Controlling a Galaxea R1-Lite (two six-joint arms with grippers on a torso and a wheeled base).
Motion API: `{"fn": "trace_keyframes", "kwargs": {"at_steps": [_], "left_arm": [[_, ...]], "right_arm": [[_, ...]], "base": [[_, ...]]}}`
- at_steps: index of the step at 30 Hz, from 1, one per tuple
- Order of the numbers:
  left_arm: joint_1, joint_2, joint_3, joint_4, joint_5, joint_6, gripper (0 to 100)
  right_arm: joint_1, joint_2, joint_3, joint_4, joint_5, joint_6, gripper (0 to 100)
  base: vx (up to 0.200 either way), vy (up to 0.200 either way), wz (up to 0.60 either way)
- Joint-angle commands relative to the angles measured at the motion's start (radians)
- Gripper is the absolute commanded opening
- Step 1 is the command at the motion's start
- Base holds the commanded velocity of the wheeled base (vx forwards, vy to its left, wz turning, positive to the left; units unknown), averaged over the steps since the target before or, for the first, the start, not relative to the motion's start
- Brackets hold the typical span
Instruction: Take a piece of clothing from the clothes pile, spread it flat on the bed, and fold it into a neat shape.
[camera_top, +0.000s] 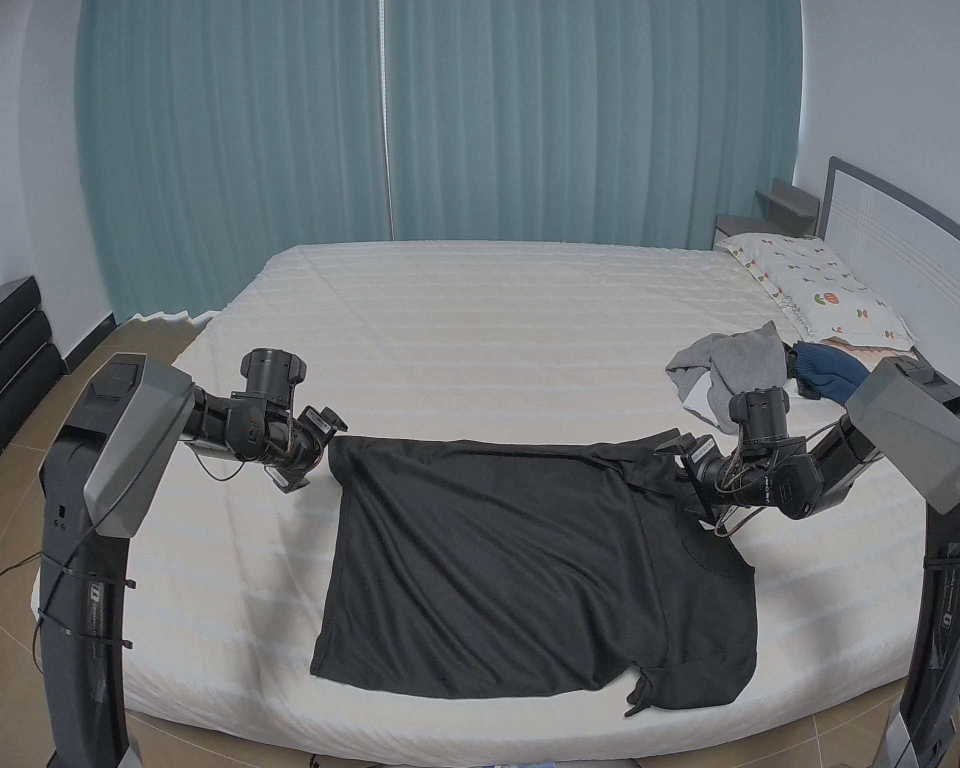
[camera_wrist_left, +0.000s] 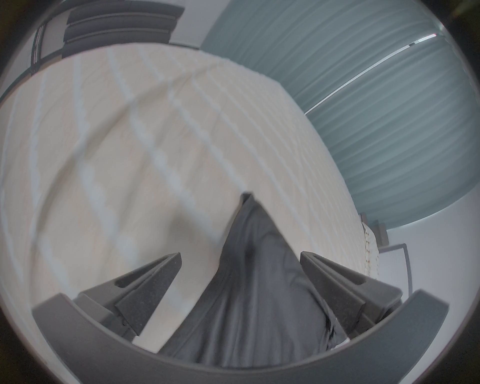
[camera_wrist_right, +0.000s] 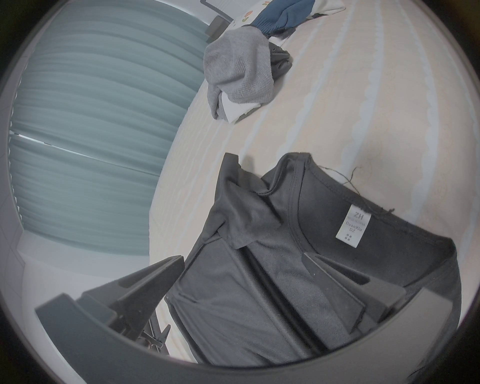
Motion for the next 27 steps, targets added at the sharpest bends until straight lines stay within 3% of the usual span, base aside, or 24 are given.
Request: {"fn": "trace_keyframes", "kwargs": {"at_steps": [1,7,12,22,27], "left_arm": [[-0.003,-0.221,0.345,-0.148,-0.149,-0.093,100],[-0.017,-0.233,0.551,-0.331,-0.156,-0.136,100],[-0.018,-0.235,0.624,-0.441,-0.156,-0.147,100],[-0.018,-0.235,0.650,-0.477,-0.156,-0.147,100],[-0.018,-0.235,0.649,-0.478,-0.156,-0.147,100]], "right_arm": [[0.060,0.082,-0.102,0.083,0.000,-0.043,100],[0.054,0.132,-0.194,0.134,-0.009,-0.052,100],[0.056,0.198,-0.272,0.137,-0.016,-0.056,100],[0.000,0.298,-0.513,0.121,-0.029,-0.069,100],[-0.003,0.348,-0.684,-0.020,-0.186,-0.156,100]], "base": [[0.000,0.000,0.00],[0.000,0.000,0.00],[0.000,0.000,0.00],[0.000,0.000,0.00],[0.000,0.000,0.00]]}}
